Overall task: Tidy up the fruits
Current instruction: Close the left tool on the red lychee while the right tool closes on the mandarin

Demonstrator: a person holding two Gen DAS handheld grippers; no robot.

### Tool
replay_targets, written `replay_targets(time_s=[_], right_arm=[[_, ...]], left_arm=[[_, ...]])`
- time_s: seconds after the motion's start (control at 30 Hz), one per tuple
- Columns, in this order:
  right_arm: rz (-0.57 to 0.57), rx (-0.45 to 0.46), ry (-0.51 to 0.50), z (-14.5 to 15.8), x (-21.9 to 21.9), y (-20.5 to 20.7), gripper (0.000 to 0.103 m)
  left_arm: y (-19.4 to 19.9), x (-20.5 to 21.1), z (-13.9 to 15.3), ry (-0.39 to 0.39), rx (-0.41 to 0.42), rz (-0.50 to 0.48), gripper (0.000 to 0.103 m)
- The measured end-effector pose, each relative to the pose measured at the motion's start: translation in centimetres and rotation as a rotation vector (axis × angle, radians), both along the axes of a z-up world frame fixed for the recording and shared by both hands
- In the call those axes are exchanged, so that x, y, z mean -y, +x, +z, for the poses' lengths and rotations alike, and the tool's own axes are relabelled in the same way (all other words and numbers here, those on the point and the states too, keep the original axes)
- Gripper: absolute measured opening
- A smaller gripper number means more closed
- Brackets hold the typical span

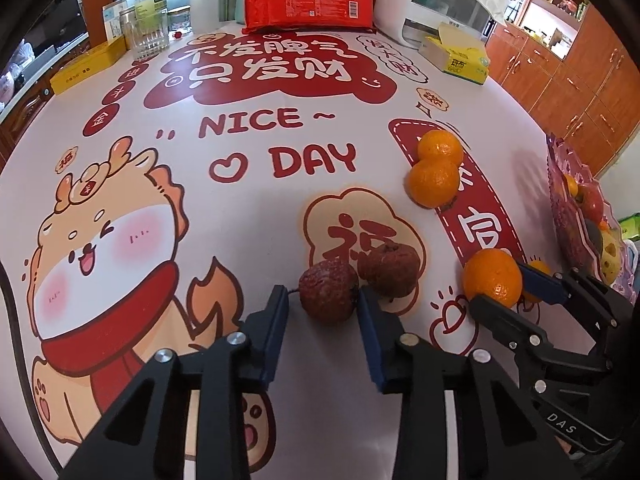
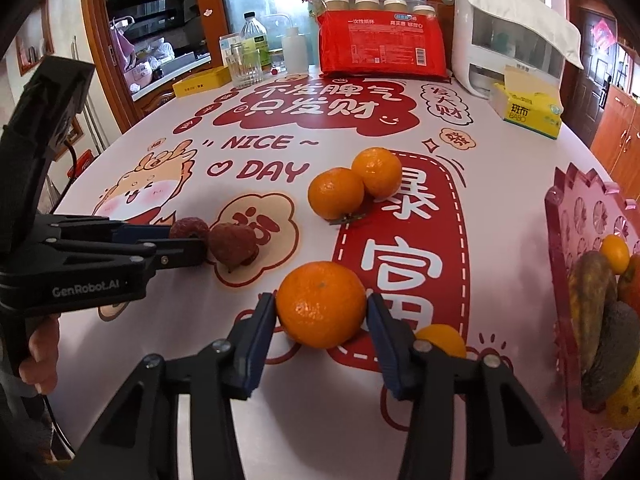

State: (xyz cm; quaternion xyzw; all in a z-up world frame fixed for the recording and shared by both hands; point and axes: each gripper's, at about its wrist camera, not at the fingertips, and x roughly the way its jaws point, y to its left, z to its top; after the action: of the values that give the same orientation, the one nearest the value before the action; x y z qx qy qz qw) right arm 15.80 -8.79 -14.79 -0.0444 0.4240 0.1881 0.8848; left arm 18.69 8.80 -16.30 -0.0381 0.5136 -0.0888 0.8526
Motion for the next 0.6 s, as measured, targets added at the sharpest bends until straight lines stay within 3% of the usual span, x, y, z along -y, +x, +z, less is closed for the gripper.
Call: replay_targets(time_s=[0.37, 0.6], right_arm=[[-0.006, -0.005, 0.021, 0.0, 0.3, -0.2, 0.045], [-0.006, 0.001, 0.039, 0.8, 0.4, -1.1, 0.044]], left_arm=[[-0.2, -0.2, 0.1, -0.014, 0.027, 0.023, 0.025], [-1.7, 0.0, 2.6, -0.002, 0.088, 0.023, 0.025]])
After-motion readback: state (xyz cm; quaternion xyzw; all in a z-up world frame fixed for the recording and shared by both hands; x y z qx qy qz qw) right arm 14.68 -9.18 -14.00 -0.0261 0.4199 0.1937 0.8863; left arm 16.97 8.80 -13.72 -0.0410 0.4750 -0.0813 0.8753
